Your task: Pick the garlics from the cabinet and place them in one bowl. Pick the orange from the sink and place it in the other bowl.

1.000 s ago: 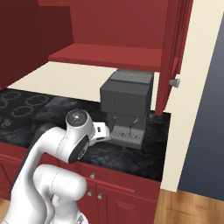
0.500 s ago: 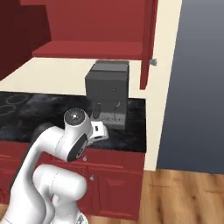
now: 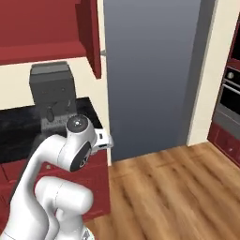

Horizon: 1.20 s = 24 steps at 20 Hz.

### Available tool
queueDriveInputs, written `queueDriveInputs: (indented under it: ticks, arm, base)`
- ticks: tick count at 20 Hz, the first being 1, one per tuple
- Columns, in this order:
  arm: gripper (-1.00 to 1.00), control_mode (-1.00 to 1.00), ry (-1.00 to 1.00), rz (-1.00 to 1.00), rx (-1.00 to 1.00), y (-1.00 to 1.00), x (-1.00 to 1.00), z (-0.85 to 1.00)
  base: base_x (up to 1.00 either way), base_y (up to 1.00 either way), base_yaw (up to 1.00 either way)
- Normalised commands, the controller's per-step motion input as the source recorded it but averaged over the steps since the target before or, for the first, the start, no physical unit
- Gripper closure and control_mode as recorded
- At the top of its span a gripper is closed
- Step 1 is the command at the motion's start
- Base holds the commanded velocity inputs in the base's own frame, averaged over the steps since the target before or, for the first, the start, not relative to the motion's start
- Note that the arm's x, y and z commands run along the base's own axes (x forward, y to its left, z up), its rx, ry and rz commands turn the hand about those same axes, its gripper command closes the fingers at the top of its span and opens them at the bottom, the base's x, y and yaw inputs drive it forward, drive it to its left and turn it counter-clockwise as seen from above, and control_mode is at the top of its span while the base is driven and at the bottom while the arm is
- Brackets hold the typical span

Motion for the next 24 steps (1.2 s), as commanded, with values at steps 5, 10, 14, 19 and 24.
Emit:
queueDriveInputs:
  ticks: [5, 10, 14, 19, 24]
  arm:
    - [1.0, 1.0, 0.0, 0.0, 0.0, 0.0, 0.0, 0.0]
    - [1.0, 1.0, 0.0, 0.0, 0.0, 0.0, 0.0, 0.0]
    - [1.0, 1.0, 0.0, 0.0, 0.0, 0.0, 0.0, 0.0]
    - [1.0, 1.0, 0.0, 0.0, 0.0, 0.0, 0.0, 0.0]
    - [1.0, 1.0, 0.0, 0.0, 0.0, 0.0, 0.0, 0.0]
  base:
    - [-0.47, 0.17, -0.77]
    - [-0.53, 0.25, -0.76]
    - [-0.47, 0.2, -0.75]
    - [-0.42, 0.14, -0.74]
    - [-0.34, 0.08, -0.7]
